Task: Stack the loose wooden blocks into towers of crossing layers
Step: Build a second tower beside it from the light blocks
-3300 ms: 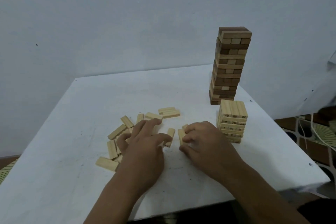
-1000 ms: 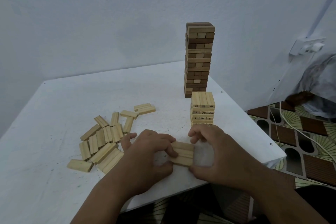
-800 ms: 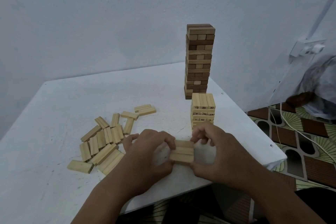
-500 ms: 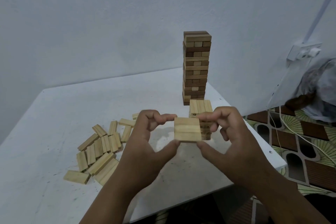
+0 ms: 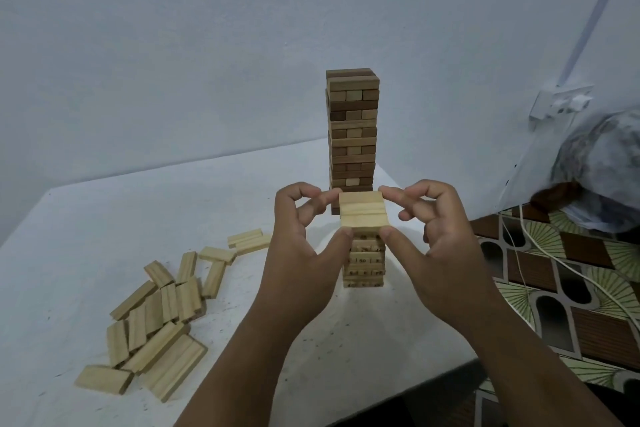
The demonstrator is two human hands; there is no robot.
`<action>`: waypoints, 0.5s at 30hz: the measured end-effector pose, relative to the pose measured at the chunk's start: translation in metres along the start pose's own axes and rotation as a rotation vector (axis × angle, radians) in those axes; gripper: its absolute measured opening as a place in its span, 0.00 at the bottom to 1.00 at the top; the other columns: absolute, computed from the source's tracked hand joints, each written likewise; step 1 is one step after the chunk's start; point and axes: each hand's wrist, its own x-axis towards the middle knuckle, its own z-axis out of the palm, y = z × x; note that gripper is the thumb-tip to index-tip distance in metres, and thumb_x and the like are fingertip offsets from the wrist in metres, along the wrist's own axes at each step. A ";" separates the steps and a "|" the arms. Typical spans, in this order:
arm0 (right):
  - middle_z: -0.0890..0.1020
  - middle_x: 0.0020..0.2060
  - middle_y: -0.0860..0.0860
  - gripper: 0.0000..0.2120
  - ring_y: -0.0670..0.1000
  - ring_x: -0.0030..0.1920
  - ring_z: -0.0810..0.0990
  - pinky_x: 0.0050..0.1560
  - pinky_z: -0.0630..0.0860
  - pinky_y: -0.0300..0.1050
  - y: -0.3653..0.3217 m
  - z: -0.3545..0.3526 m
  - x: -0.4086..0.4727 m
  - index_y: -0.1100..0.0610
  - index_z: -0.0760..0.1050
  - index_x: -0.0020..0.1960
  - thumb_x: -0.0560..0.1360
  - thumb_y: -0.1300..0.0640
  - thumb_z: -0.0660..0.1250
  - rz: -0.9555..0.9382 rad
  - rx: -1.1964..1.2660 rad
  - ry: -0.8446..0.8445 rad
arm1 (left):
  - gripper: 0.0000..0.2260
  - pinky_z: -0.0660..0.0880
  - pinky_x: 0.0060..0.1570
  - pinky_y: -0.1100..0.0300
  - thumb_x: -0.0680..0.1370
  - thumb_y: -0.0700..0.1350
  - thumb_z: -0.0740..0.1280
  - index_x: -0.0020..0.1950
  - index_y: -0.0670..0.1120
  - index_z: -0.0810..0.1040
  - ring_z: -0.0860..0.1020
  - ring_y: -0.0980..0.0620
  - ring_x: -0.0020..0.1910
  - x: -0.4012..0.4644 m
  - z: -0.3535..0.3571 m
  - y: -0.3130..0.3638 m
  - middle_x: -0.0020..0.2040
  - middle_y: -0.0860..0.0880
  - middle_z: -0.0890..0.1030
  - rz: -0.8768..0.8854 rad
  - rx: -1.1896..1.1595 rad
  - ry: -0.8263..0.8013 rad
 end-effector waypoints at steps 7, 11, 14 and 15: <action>0.80 0.58 0.35 0.22 0.38 0.56 0.74 0.52 0.69 0.35 0.009 0.000 0.009 0.45 0.65 0.59 0.73 0.58 0.74 0.088 -0.013 0.022 | 0.22 0.67 0.33 0.82 0.78 0.45 0.69 0.63 0.61 0.60 0.73 0.63 0.57 0.008 0.009 -0.004 0.61 0.66 0.74 -0.062 -0.002 0.015; 0.80 0.57 0.35 0.24 0.37 0.55 0.74 0.52 0.70 0.34 0.012 0.000 0.009 0.46 0.65 0.61 0.73 0.57 0.74 0.094 -0.045 0.024 | 0.24 0.63 0.41 0.80 0.78 0.47 0.70 0.63 0.63 0.58 0.71 0.62 0.57 0.008 0.011 -0.006 0.60 0.68 0.72 -0.079 0.024 0.016; 0.80 0.57 0.35 0.25 0.38 0.55 0.74 0.53 0.70 0.35 0.014 0.001 0.009 0.46 0.65 0.62 0.72 0.57 0.74 0.104 -0.055 0.020 | 0.24 0.61 0.44 0.79 0.78 0.47 0.70 0.64 0.63 0.58 0.71 0.61 0.59 0.009 0.012 -0.007 0.61 0.67 0.72 -0.090 0.030 0.016; 0.80 0.57 0.34 0.25 0.37 0.55 0.74 0.53 0.70 0.34 0.014 0.001 0.009 0.46 0.65 0.62 0.72 0.57 0.75 0.107 -0.058 0.021 | 0.25 0.61 0.46 0.78 0.78 0.47 0.70 0.64 0.62 0.59 0.71 0.60 0.59 0.008 0.012 -0.007 0.61 0.67 0.72 -0.093 0.030 0.014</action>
